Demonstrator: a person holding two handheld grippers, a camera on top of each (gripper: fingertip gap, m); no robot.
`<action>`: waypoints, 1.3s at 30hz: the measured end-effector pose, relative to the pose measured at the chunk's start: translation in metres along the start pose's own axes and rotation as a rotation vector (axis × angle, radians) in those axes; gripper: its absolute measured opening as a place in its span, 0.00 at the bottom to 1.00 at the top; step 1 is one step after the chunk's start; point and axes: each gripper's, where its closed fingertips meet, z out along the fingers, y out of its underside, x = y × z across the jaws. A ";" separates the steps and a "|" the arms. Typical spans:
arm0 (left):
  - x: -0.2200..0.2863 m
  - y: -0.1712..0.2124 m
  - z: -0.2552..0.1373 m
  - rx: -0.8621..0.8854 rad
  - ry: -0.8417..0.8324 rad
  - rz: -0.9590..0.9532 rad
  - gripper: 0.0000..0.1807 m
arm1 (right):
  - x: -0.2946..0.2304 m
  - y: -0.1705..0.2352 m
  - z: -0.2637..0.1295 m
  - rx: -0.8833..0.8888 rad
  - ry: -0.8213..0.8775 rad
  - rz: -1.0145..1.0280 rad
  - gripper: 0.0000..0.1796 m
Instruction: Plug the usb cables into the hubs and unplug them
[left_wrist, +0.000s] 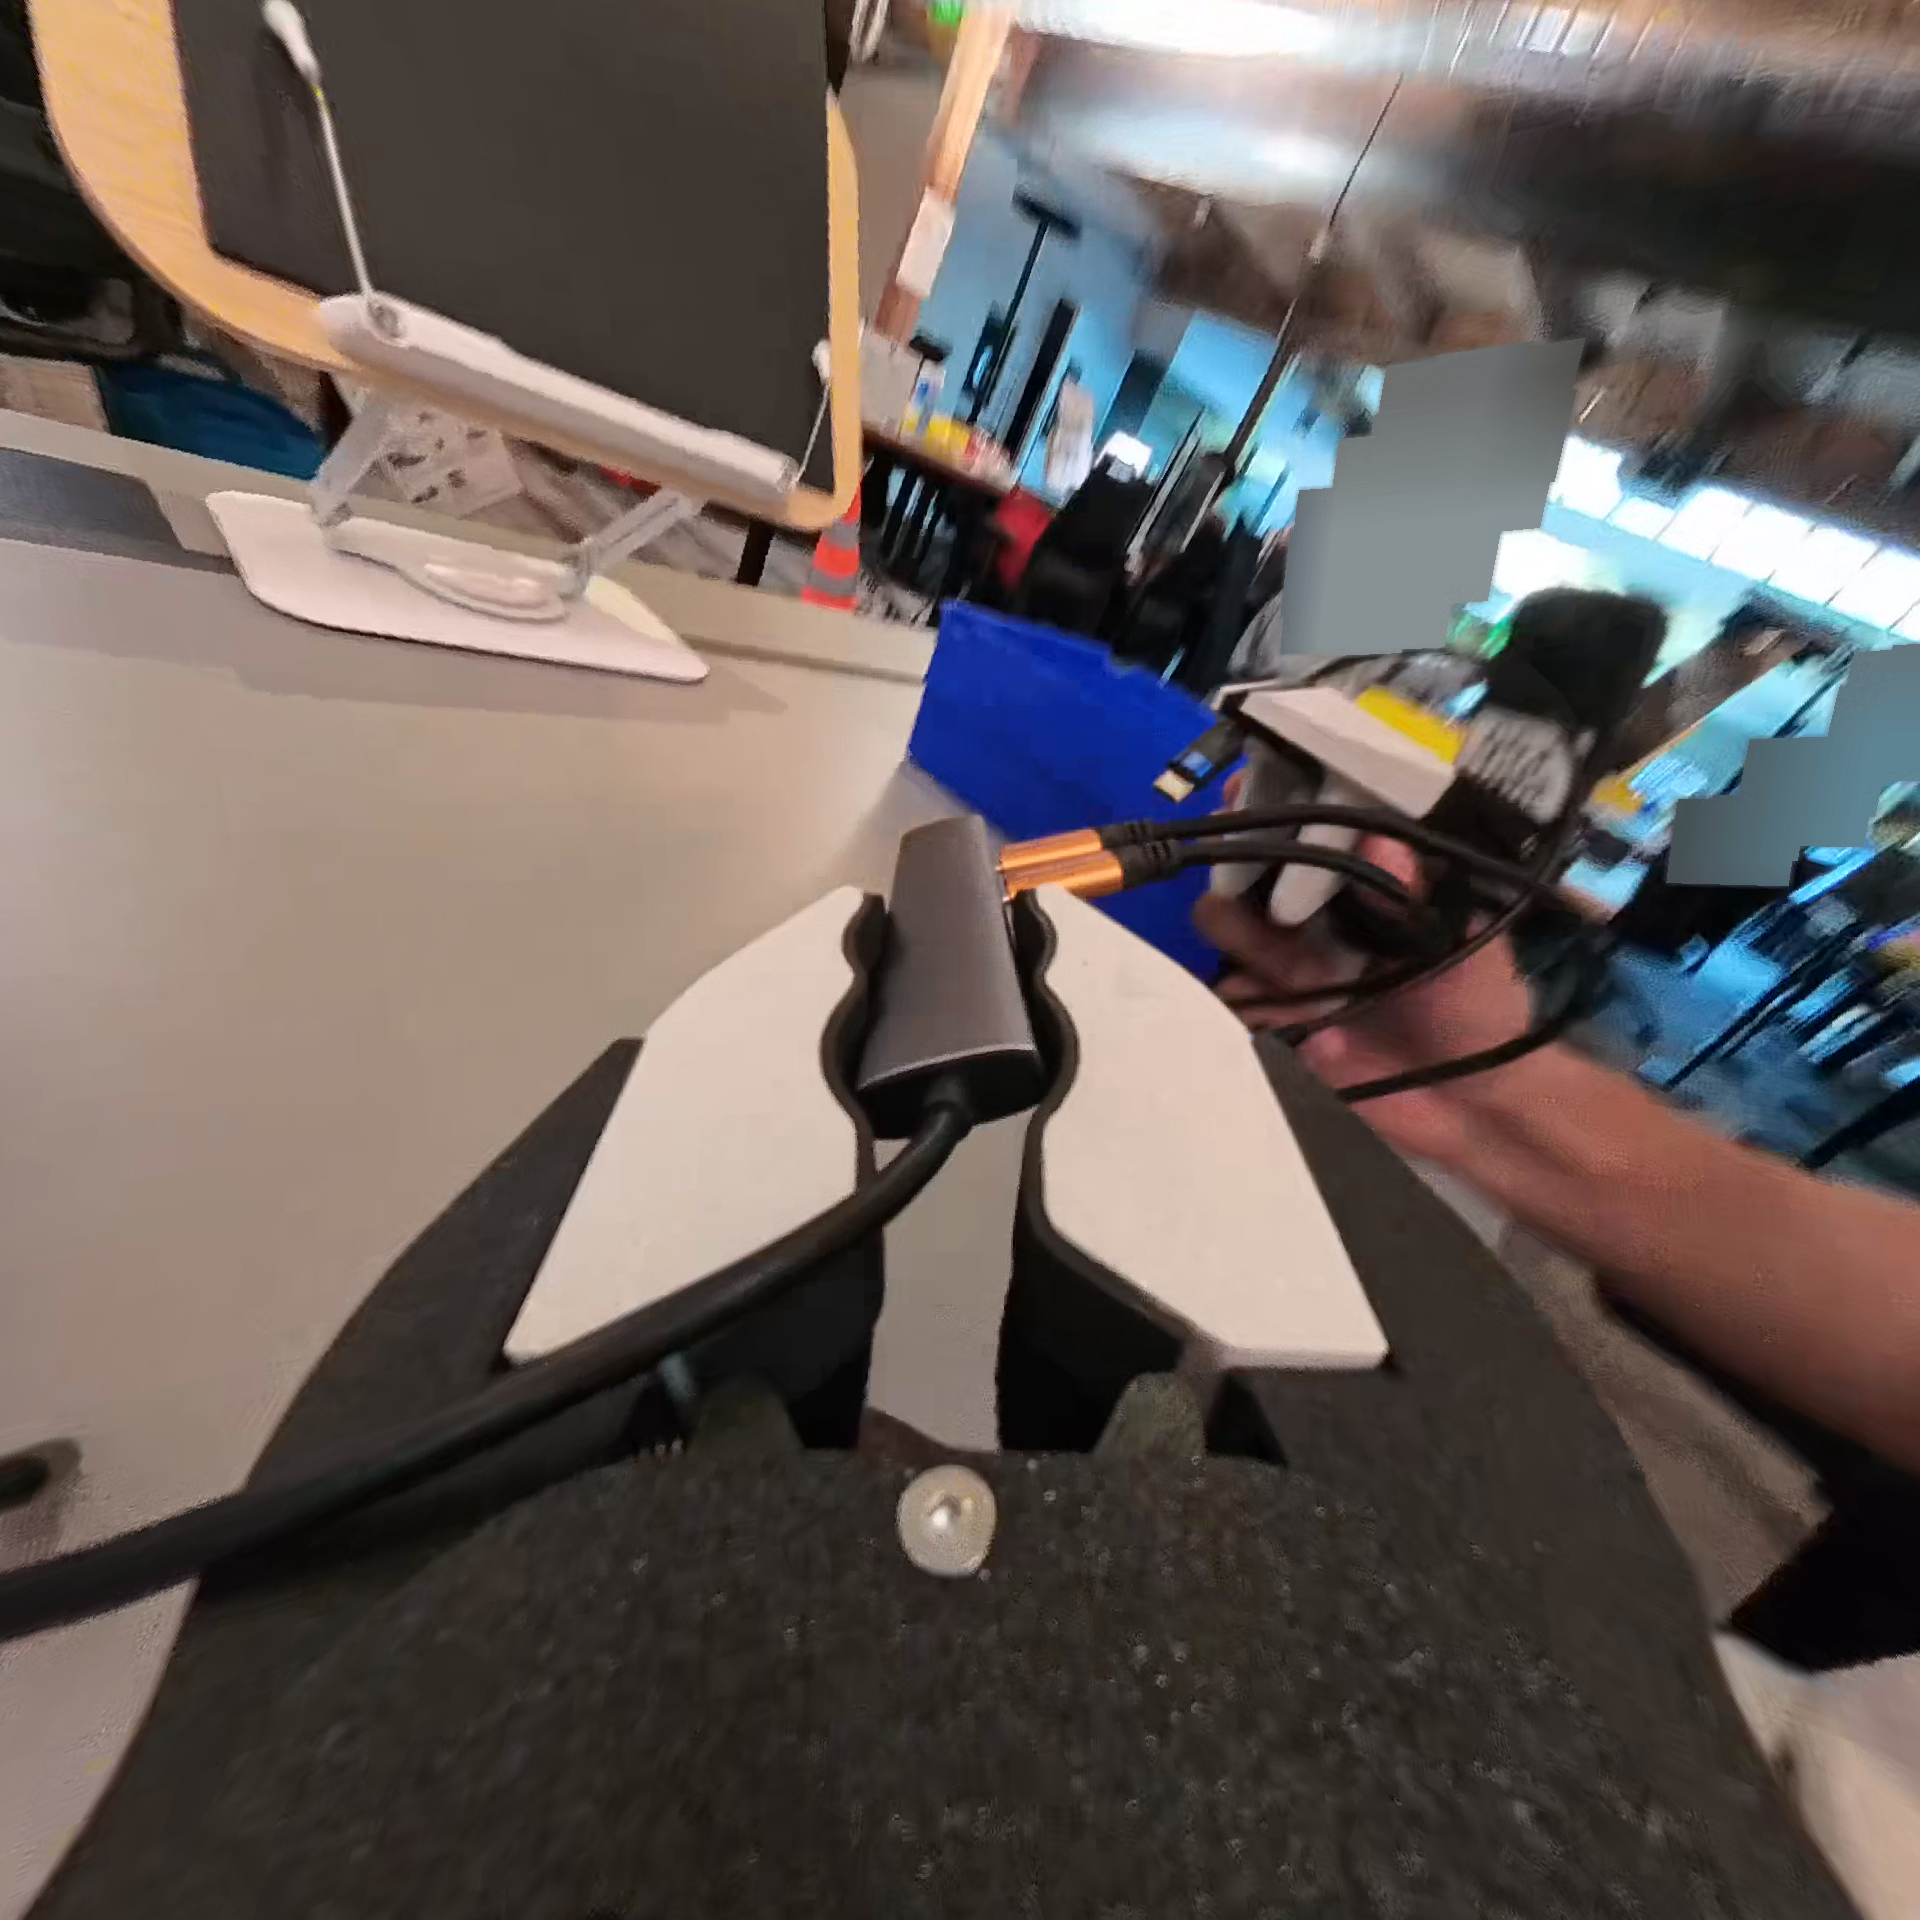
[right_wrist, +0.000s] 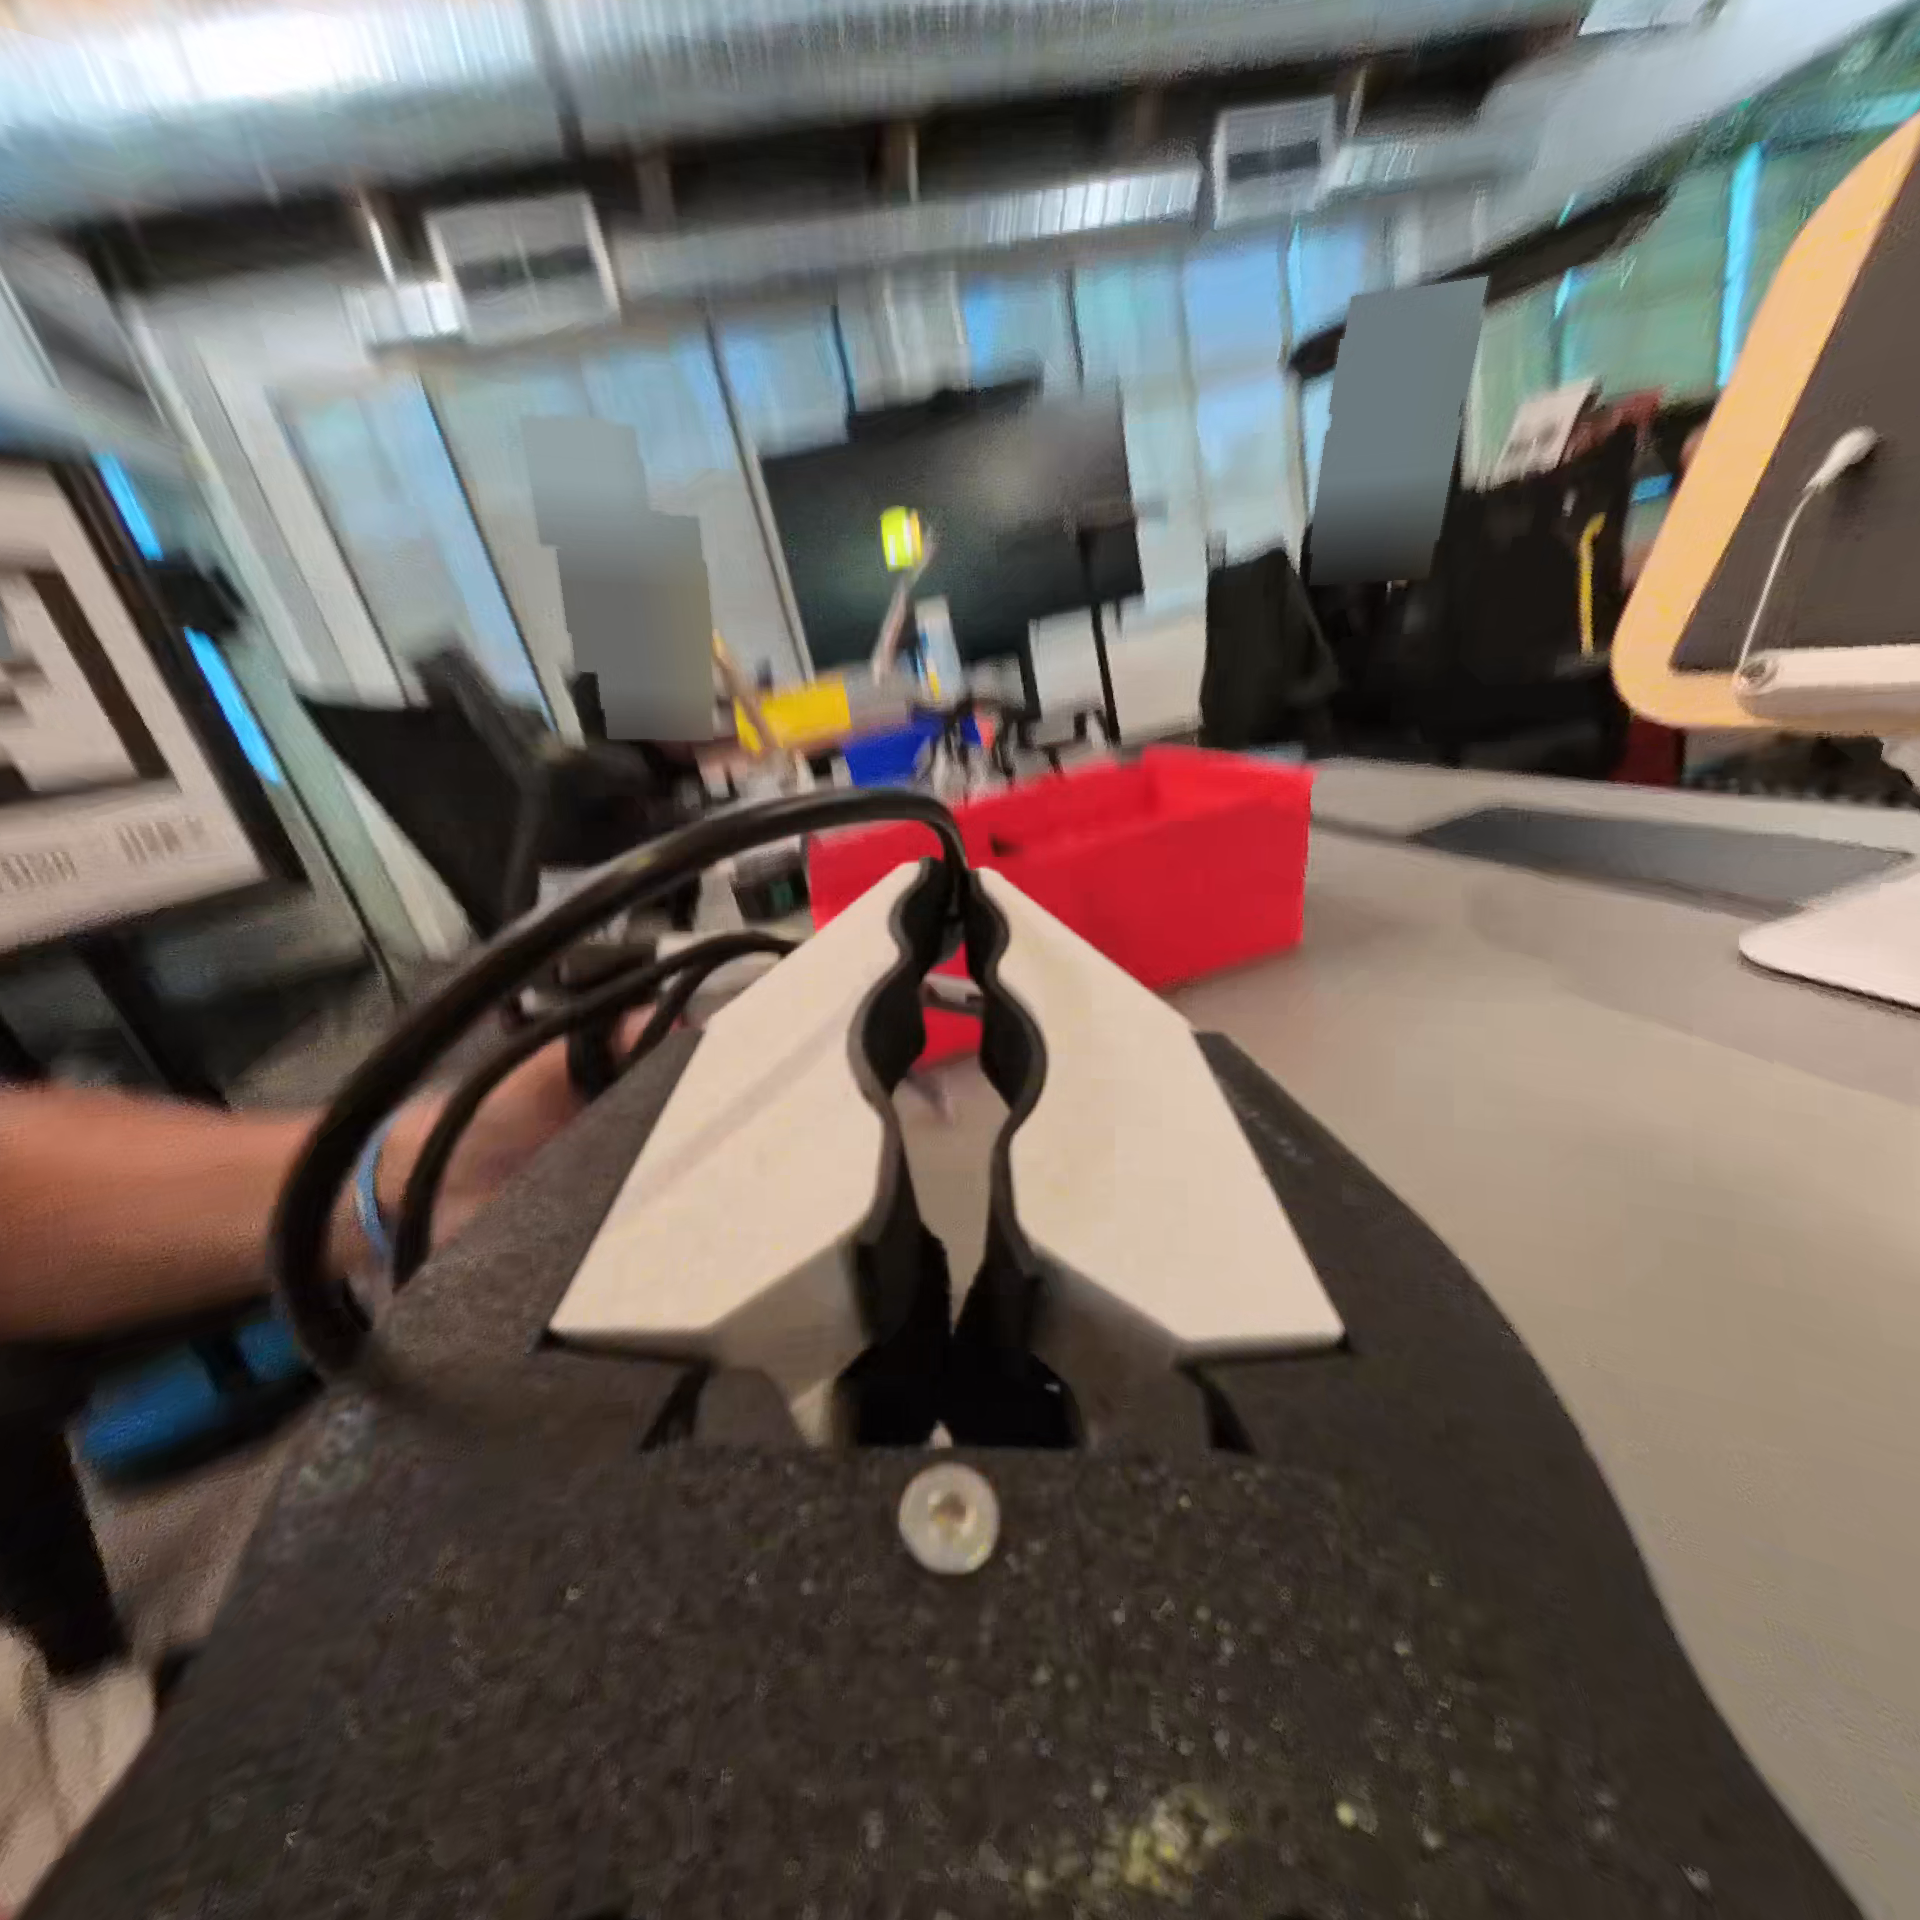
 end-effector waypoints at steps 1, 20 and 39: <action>0.007 -0.003 0.001 0.034 0.022 -0.025 0.14 | -0.002 -0.004 0.000 0.059 0.001 0.030 0.01; 0.038 -0.012 0.009 0.197 -0.023 0.006 0.13 | -0.007 -0.003 0.007 0.051 0.330 -0.213 0.01; 0.036 -0.008 0.010 0.187 -0.158 0.149 0.14 | -0.007 0.013 0.011 0.083 0.335 -0.040 0.02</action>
